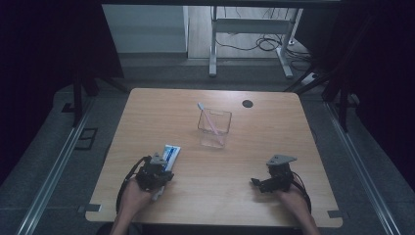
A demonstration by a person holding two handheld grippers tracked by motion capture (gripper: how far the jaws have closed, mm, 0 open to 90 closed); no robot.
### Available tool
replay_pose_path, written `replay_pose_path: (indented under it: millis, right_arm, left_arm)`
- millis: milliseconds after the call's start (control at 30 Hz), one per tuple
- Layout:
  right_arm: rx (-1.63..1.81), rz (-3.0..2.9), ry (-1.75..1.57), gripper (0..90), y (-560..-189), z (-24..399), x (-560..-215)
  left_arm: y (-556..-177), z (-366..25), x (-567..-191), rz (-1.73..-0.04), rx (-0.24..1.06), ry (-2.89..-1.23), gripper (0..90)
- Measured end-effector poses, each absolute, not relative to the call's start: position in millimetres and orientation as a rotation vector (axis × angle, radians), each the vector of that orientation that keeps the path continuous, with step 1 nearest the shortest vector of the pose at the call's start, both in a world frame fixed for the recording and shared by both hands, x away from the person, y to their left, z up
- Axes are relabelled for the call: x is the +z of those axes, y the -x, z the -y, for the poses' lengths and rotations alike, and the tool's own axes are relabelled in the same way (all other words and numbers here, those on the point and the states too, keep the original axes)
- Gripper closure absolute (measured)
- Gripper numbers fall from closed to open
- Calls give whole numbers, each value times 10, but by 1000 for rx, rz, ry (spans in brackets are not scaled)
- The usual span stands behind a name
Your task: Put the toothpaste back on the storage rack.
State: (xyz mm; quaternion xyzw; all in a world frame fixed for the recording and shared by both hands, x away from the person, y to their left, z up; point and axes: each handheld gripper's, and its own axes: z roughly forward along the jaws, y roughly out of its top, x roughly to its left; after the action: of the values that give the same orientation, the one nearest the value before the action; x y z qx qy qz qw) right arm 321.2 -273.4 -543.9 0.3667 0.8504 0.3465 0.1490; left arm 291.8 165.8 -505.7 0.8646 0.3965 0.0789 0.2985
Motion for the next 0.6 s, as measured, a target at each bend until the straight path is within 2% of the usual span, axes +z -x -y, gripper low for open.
replay_pose_path:
  millis: [400,600]
  right_arm:
    - [995,-2444,-1056,0,-3211,2734,-5439]
    - [995,-2444,-1055,0,-3211,2734,-5439]
  left_arm:
    - [-2914,-1867,-5059,-1062,269,-2329,789]
    - [-2948,-1887,-5057,-1051,226,-2321,747]
